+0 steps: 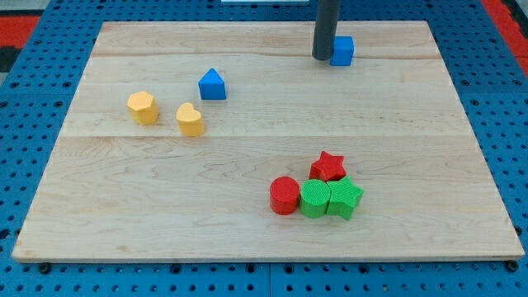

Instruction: Move the blue cube to the top right of the board

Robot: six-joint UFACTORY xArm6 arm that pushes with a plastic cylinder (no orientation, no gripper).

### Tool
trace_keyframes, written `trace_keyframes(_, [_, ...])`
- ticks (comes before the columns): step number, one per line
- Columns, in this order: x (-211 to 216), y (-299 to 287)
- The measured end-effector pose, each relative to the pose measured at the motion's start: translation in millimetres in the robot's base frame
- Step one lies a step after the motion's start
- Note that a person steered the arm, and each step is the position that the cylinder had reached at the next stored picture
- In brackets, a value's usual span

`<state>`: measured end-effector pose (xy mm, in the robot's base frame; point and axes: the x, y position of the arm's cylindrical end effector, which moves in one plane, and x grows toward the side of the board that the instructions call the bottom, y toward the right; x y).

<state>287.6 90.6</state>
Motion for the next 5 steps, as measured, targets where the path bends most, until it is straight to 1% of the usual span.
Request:
trace_keyframes(1, [19, 5])
trace_keyframes(3, [13, 50])
trace_keyframes(4, [-5, 55])
trace_keyframes(5, [20, 32])
